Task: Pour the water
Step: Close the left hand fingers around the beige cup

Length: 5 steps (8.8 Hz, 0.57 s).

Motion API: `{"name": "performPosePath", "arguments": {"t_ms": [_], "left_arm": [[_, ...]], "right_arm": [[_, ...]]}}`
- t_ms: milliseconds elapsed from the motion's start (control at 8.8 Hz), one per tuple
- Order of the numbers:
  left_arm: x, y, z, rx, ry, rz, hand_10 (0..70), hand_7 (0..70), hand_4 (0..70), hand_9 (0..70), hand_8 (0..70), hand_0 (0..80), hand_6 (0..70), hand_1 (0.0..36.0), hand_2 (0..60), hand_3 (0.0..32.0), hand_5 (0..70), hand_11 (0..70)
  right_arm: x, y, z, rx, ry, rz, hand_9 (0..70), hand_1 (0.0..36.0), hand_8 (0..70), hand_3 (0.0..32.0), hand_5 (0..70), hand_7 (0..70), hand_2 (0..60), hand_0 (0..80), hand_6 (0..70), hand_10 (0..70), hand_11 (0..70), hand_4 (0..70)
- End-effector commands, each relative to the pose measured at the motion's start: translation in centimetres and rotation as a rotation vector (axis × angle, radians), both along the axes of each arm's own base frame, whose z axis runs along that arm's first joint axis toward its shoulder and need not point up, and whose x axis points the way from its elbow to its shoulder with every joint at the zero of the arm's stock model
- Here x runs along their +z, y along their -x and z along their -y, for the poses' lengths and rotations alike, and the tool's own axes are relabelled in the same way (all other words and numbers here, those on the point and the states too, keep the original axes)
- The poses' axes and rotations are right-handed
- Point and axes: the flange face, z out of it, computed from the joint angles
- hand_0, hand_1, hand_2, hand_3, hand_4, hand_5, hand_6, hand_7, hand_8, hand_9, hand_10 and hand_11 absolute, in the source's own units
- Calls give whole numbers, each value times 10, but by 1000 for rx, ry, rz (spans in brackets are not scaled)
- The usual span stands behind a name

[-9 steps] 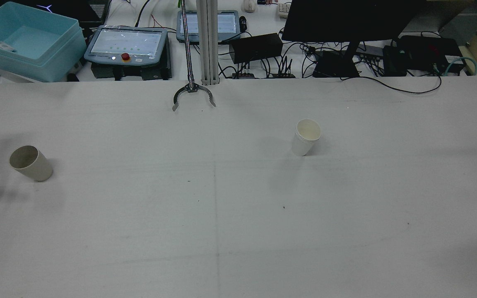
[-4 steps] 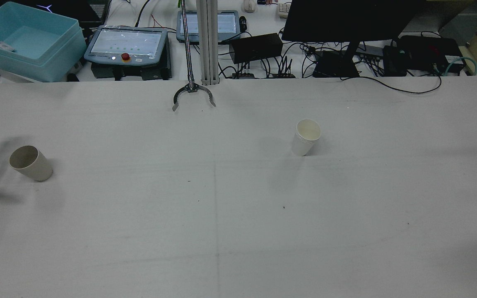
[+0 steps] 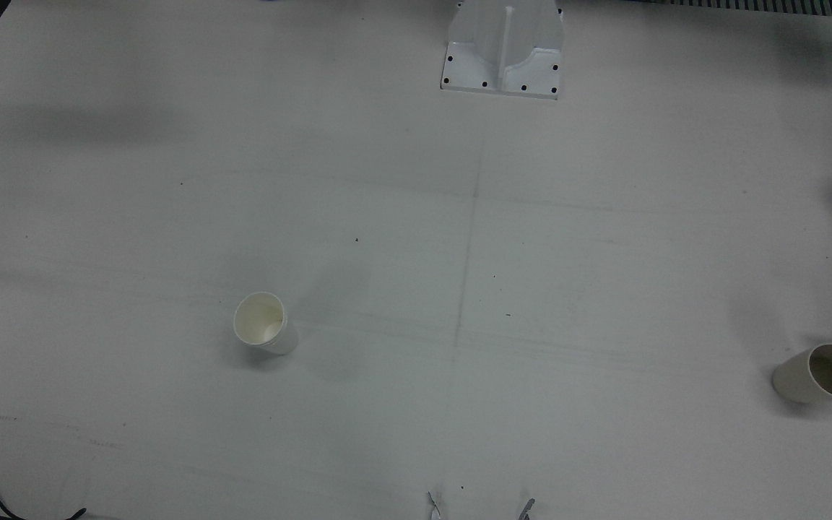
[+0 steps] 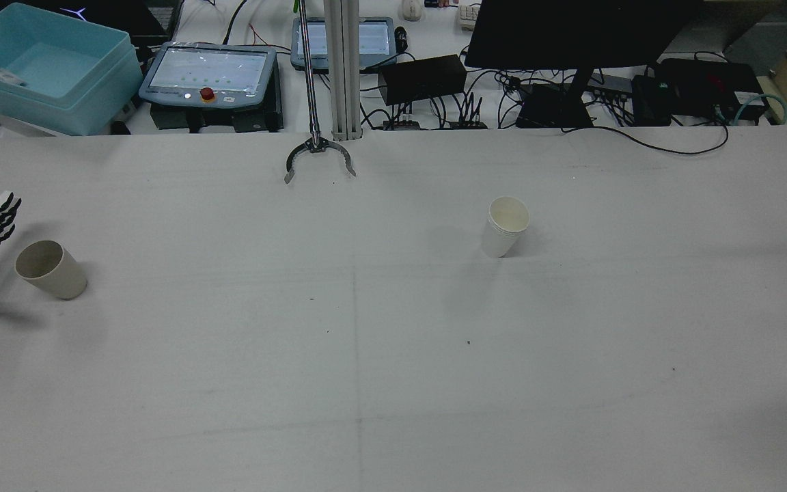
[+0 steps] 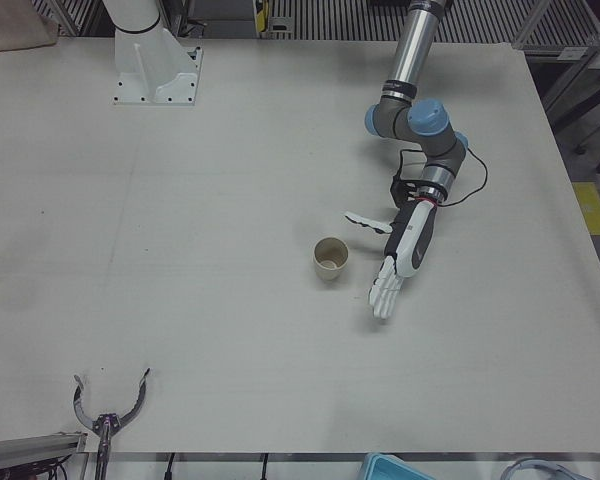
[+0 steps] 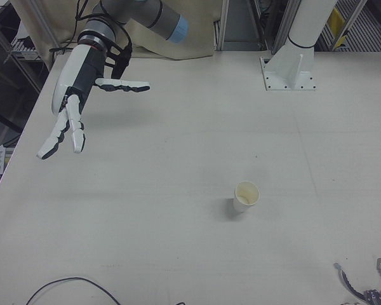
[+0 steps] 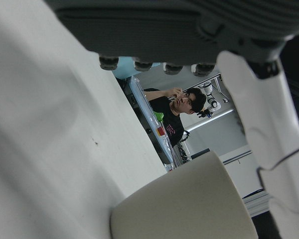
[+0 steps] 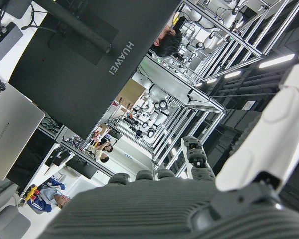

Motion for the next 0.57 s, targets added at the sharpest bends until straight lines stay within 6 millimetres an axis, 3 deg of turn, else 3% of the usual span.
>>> {"name": "performPosePath", "arguments": {"t_ms": [0, 341, 455], "left_arm": [[-3, -28, -5, 54, 25, -53, 11, 30, 37, 0, 0, 485, 0, 133, 0, 98, 0, 33], [-19, -44, 7, 58, 17, -57, 10, 21, 28, 1, 0, 505, 0, 155, 0, 116, 0, 34], [-24, -48, 11, 60, 14, -60, 11, 20, 35, 3, 0, 508, 0, 160, 0, 106, 0, 36]], "right_arm": [[-1, 7, 2, -14, -2, -6, 0, 74, 1, 0, 29, 0, 20, 414, 0, 0, 0, 18], [0, 6, 1, -13, -1, -4, 0, 73, 1, 0, 31, 0, 19, 416, 0, 0, 0, 20], [0, 6, 1, -13, 1, -5, 0, 73, 1, 0, 31, 0, 19, 415, 0, 0, 0, 20]]}}
